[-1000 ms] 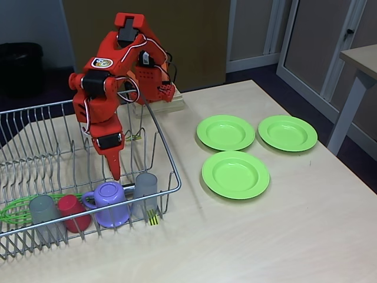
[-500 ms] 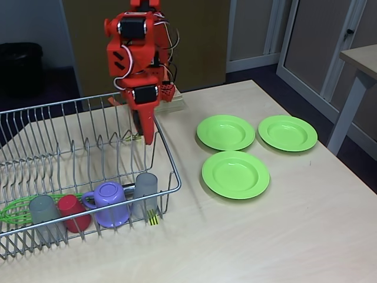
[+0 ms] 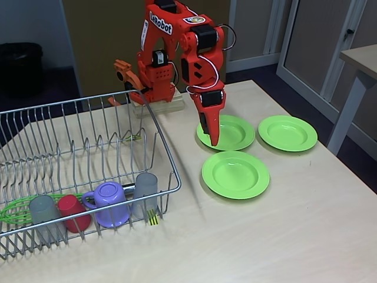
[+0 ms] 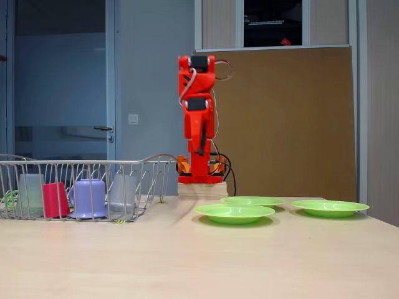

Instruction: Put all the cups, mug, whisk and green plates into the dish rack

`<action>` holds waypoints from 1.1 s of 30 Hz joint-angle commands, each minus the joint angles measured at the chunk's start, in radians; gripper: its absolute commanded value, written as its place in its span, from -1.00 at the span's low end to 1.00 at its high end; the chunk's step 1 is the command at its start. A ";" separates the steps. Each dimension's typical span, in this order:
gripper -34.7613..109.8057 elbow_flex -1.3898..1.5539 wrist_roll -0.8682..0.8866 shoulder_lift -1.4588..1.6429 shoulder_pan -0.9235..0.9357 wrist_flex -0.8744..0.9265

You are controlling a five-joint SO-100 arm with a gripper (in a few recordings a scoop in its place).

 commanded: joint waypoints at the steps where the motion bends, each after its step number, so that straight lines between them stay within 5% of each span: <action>1: -0.15 0.100 0.017 0.046 -0.058 -0.103; 8: -0.06 0.187 0.216 0.006 -0.092 -0.225; 18: -0.15 0.360 -0.104 -0.025 -0.084 -0.281; 33: -0.02 0.456 -0.345 -0.049 -0.143 -0.405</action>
